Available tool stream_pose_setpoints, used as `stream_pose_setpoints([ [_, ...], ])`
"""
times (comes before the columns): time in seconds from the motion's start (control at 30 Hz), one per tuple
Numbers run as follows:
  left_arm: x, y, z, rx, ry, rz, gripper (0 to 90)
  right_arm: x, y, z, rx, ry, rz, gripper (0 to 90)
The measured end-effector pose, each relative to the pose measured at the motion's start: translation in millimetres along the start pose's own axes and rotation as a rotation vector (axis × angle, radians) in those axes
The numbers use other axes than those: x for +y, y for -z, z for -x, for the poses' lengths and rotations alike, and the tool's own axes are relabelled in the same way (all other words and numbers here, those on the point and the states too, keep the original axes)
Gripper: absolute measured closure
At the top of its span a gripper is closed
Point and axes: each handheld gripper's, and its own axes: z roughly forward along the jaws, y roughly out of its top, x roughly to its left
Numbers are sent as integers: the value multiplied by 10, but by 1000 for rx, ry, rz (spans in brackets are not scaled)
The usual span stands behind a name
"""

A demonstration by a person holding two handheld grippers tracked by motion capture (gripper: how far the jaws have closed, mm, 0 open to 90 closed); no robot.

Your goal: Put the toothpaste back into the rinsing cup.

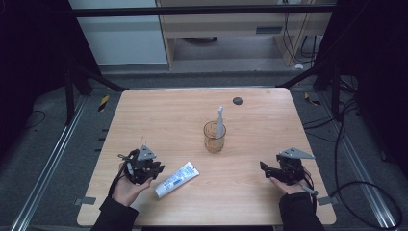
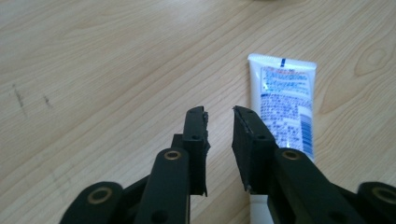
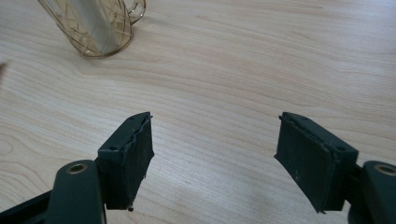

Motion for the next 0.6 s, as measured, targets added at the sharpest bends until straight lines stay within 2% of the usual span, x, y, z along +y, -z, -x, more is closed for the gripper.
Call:
stream_pose_setpoints([
  [0.23, 102, -24, 68, -23, -24, -7, 606, 8, 2, 12, 5, -7, 5, 262],
  [0.47, 186, -5, 115, -54, -70, -22, 505, 18, 4, 8, 6, 0, 4, 259],
  [0.5, 237, 2, 139, -61, -87, -24, 479, 21, 4, 6, 10, 3, 7, 259],
  [0.6, 299, -19, 170, -66, -100, -33, 450, 23, -2, 8, 14, 0, 5, 257],
])
